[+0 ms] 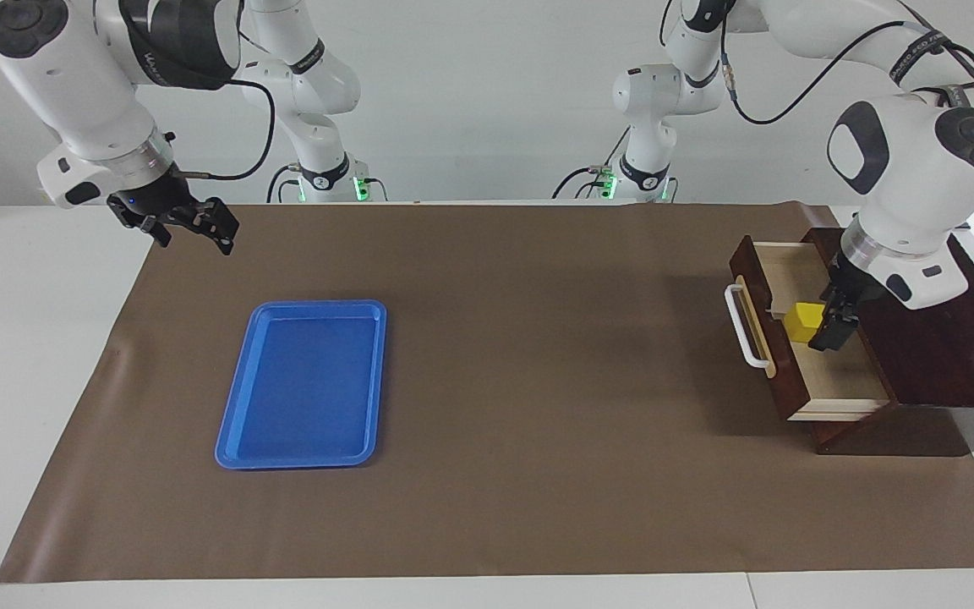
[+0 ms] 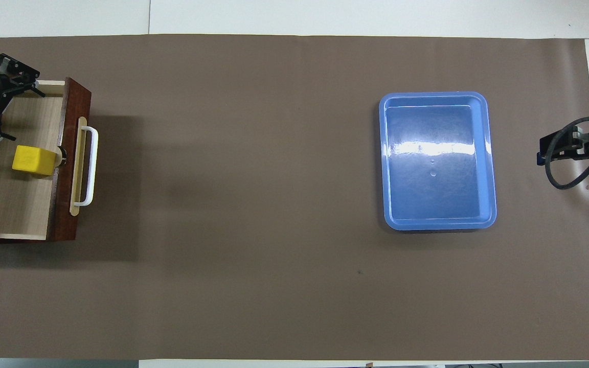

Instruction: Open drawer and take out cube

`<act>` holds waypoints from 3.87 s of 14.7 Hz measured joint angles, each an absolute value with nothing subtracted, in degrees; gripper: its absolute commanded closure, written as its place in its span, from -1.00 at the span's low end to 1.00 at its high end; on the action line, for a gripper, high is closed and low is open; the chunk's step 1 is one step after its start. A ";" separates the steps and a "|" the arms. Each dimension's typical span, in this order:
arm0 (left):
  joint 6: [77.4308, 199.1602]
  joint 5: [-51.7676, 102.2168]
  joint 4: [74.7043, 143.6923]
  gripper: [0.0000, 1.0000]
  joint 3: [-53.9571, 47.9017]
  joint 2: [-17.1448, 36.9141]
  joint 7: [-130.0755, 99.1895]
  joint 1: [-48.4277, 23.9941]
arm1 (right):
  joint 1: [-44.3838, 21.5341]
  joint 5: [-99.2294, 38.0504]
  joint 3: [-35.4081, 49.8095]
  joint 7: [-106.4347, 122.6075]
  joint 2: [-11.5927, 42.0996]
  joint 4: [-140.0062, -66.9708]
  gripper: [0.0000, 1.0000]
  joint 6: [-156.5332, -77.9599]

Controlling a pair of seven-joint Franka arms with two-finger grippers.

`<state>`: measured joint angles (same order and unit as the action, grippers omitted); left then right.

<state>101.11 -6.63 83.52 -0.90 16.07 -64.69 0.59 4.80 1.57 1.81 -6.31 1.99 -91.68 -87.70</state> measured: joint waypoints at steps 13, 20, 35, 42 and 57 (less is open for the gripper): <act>111.47 -6.63 100.89 -1.00 -0.13 10.25 -79.96 5.48 | 4.81 1.57 1.80 -6.31 1.99 -91.68 -1.00 -87.70; 115.07 -6.66 105.90 -1.00 -0.57 9.05 -85.36 5.50 | 4.83 1.49 1.87 -4.24 1.89 -91.47 -1.00 -87.76; 117.51 -7.78 107.82 0.23 -0.22 8.67 -88.13 5.58 | 7.46 0.72 1.31 -17.15 1.75 -91.62 -1.00 -92.40; 117.87 -7.90 106.39 0.79 -0.72 8.47 -90.16 5.03 | 6.93 -7.16 2.53 -51.31 4.34 -91.68 -1.00 -93.56; 95.45 -5.08 86.75 0.79 -1.69 9.71 -93.29 -3.29 | -2.02 -29.39 2.73 -81.77 19.45 -83.20 -0.96 -106.47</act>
<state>95.45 -5.08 86.75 -1.69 9.71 -93.29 -3.29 -2.02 -29.39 2.73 -81.77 19.45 -83.20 -106.47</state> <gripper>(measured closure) 0.449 0.013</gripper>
